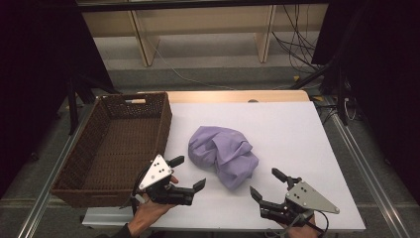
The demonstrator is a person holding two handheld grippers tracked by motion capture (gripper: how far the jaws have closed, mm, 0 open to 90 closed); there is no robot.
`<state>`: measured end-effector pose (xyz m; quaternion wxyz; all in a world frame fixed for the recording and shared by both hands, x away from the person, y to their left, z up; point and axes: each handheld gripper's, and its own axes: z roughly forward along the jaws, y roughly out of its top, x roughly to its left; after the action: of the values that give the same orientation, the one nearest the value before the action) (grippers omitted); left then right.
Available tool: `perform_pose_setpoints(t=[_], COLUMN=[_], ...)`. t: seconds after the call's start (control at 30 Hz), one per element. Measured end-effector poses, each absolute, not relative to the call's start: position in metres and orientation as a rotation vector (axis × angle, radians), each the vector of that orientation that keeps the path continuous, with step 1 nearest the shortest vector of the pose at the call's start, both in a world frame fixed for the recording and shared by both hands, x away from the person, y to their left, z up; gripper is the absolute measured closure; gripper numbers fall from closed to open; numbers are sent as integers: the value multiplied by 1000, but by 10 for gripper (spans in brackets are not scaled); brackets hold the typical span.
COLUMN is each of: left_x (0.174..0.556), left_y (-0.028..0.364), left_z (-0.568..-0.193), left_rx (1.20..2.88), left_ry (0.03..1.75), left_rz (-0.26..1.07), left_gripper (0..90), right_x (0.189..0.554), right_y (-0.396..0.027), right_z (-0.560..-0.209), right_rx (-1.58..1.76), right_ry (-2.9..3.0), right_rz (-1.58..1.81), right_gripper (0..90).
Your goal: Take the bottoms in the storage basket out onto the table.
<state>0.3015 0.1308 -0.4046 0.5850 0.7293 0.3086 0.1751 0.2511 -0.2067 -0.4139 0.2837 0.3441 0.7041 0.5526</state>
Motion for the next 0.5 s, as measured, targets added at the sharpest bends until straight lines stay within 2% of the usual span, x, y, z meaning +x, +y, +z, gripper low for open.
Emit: perform_pose_setpoints(t=[0.5], left_x=[304], left_y=[130], left_z=[-407], left_rx=[1697], left_ry=[737], left_rz=[391], left_gripper=[30], right_x=[251], right_y=[-207], right_z=[-414], right_rx=[920], right_ry=[1884], right_rz=[1481], right_gripper=[186])
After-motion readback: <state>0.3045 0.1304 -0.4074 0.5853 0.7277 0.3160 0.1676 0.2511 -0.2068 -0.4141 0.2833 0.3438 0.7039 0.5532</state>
